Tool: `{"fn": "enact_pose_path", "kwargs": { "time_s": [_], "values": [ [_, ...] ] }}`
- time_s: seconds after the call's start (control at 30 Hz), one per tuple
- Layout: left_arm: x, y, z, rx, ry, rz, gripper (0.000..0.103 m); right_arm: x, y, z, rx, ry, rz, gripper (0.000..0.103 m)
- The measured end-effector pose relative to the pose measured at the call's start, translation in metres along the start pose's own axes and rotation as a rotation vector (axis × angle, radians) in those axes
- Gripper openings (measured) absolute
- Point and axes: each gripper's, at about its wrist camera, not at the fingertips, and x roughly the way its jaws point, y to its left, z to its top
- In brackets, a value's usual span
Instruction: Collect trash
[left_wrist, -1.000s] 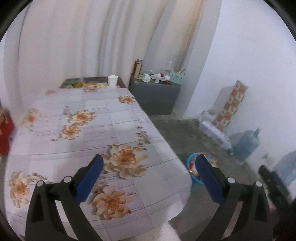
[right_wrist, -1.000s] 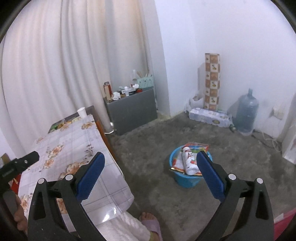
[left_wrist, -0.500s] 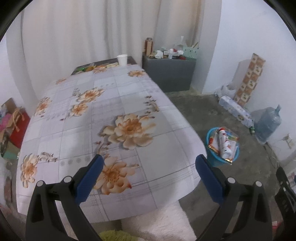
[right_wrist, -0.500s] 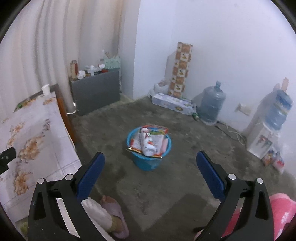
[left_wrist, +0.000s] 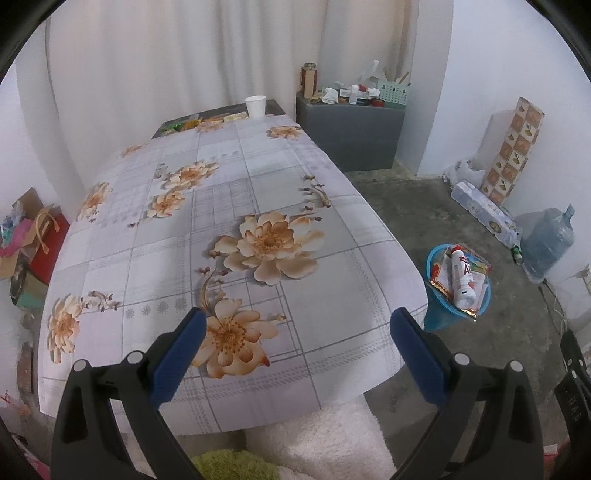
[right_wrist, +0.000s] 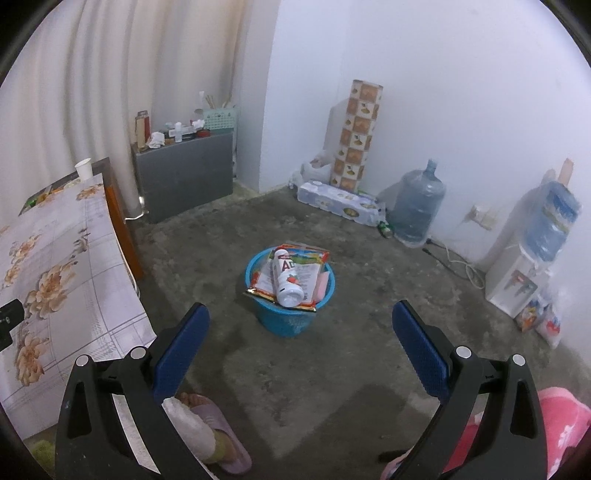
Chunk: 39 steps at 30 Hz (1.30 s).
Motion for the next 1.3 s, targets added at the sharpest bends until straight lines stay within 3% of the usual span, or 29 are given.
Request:
{"fn": "enact_pose_path", "kwargs": {
  "time_s": [0.57, 1.3],
  "values": [
    [-0.006, -0.023, -0.007, 0.042, 0.003, -0.032, 0.098, 0.004, 0.003, -0.003, -0.022, 0.005, -0.017, 0.095],
    [-0.007, -0.023, -0.009, 0.032, -0.004, -0.023, 0.098, 0.004, 0.001, -0.001, -0.033, 0.000, -0.014, 0.095]
  ]
}}
